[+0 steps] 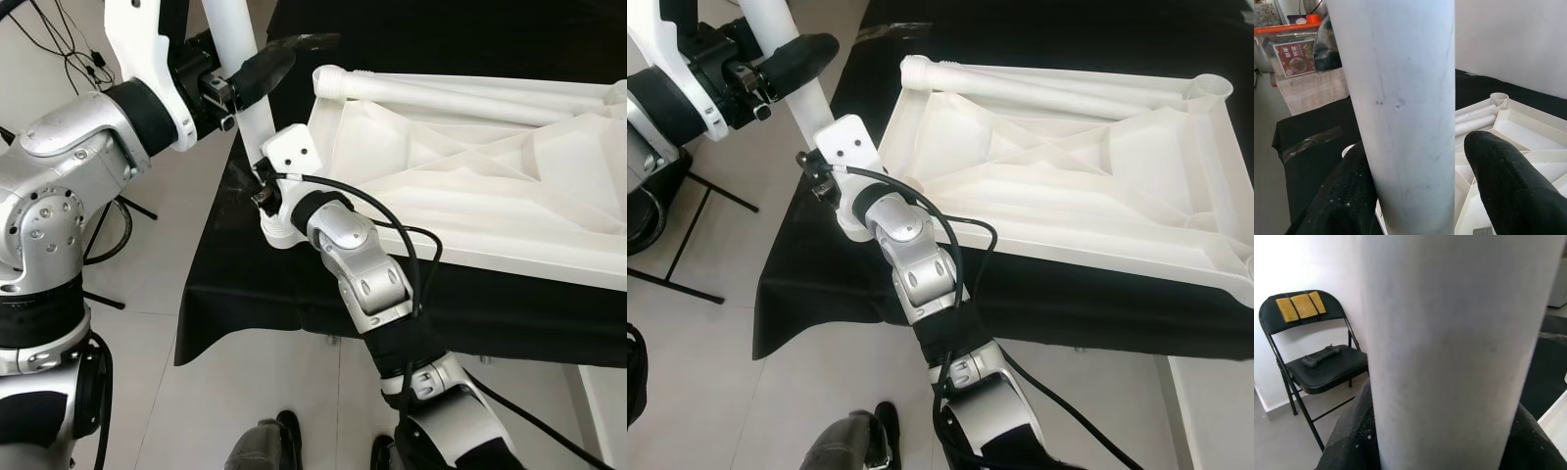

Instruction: Building children table

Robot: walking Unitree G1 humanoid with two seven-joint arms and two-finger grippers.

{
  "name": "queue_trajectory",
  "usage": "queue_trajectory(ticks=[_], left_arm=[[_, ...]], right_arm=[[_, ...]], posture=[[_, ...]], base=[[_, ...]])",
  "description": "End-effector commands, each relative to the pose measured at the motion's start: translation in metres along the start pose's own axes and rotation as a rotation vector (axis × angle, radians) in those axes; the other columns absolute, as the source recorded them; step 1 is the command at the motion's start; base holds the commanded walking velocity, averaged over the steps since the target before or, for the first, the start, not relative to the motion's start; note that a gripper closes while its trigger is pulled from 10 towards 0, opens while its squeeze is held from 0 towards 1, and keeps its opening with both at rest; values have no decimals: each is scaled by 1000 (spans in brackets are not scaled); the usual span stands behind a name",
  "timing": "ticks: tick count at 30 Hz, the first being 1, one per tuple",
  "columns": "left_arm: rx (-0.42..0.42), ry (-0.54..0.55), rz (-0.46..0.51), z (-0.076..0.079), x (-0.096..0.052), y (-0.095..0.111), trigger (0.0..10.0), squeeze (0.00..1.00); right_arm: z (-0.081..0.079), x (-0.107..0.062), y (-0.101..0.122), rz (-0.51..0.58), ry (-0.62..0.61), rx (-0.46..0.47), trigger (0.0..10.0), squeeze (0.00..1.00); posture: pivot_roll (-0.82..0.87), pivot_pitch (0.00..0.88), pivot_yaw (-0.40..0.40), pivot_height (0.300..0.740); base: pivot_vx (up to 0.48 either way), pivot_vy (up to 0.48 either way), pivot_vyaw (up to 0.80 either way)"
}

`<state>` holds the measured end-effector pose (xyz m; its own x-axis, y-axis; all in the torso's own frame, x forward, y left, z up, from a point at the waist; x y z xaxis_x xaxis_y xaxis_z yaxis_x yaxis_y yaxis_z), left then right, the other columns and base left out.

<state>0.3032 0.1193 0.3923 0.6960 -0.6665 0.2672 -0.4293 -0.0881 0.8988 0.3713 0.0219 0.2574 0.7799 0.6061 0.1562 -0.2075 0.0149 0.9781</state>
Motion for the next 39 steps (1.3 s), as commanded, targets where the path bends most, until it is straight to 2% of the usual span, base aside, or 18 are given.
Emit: queue_trajectory(ticks=[1, 6, 8, 13, 14, 16, 20, 24, 27, 29, 30, 32, 33, 34, 35, 37, 38, 39], left_arm=[[33, -27, -10, 5, -3, 0, 10000, 0], [62, 14, -25, -3, -10, 1, 10000, 0], [105, 68, -43, -10, -21, 3, 10000, 0], [148, 101, -57, -13, -29, 6, 10000, 0], [183, 137, -66, -15, -38, 10, 10000, 0], [285, 207, -99, -13, -54, 18, 10000, 0], [308, 222, -107, -12, -58, 20, 10000, 0], [336, 359, -93, -4, -74, 18, 10000, 0], [328, 422, -107, 1, -81, 5, 10000, 0], [328, 422, -107, 1, -81, 5, 10000, 0], [319, 479, -133, 3, -89, -6, 10000, 0], [319, 479, -133, 3, -89, -6, 10000, 0], [305, 540, -171, 5, -100, -21, 10000, 0], [305, 540, -171, 5, -100, -21, 10000, 0], [281, 586, -218, 9, -111, -39, 10000, 0], [281, 586, -218, 9, -111, -39, 10000, 0], [208, 611, -310, 28, -127, -70, 10000, 0], [208, 611, -310, 28, -127, -70, 10000, 0]], right_arm=[[-13, 0, -47, -171, 5, 66, 0, 0], [-9, 0, -46, -180, -32, 51, 0, 0], [-4, -2, -46, -197, -81, 38, 0, 0], [0, -2, -46, -204, -99, 31, 0, 0], [5, -1, -46, -208, -108, 27, 0, 0], [10, 0, -47, -210, -117, 27, 0, 0], [11, 1, -47, -210, -117, 27, 0, 0], [9, 2, -47, -209, -112, 37, 0, 0], [8, 2, -47, -209, -110, 41, 0, 0], [8, 2, -47, -209, -110, 41, 0, 0], [8, 2, -46, -205, -109, 40, 6588, 0], [8, 2, -46, -205, -109, 40, 6588, 0], [7, 2, -44, -191, -101, 41, 10000, 0], [7, 2, -44, -191, -101, 41, 10000, 0], [6, 3, -40, -167, -82, 51, 10000, 1000], [6, 3, -40, -167, -82, 51, 10000, 1000], [4, 5, -30, -107, -5, 86, 10000, 1000], [4, 5, -30, -107, -5, 86, 10000, 1000]], posture=[[101, 254, 74, 740], [105, 249, 70, 740], [109, 247, 67, 740], [110, 247, 67, 740], [119, 247, 63, 740], [128, 249, 58, 740], [128, 249, 58, 740], [136, 249, 57, 740], [136, 249, 59, 740], [136, 249, 59, 740], [135, 248, 61, 740], [135, 248, 61, 740], [134, 246, 62, 740], [134, 246, 62, 740], [134, 246, 63, 740], [134, 246, 63, 740], [134, 244, 63, 740], [134, 244, 63, 740]], base=[[0, 0, 0], [0, 0, 0], [0, 0, 0], [0, 0, 0], [0, 0, 0], [0, 0, 0], [0, 0, 0], [0, 0, 0], [0, 0, 0], [0, 0, 0], [0, 0, 0], [0, 0, 0], [0, 0, 0], [0, 0, 0], [0, 0, 0], [0, 0, 0], [0, 0, 0], [0, 0, 0]])
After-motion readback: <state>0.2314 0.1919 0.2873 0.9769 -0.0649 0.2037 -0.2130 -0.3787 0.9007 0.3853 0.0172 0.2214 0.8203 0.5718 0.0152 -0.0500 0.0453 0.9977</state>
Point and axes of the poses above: a point about 5 cm out from each wrist's last joint towards the gripper, its own x axis pointing out of the wrist towards the gripper, its own y axis along the axis of the wrist's last joint, z = x × y, the point moved 3 cm from there along x, pointing out of the wrist towards the gripper, and after that the axes turned 8 degrees about x, right-handed, at the moved point
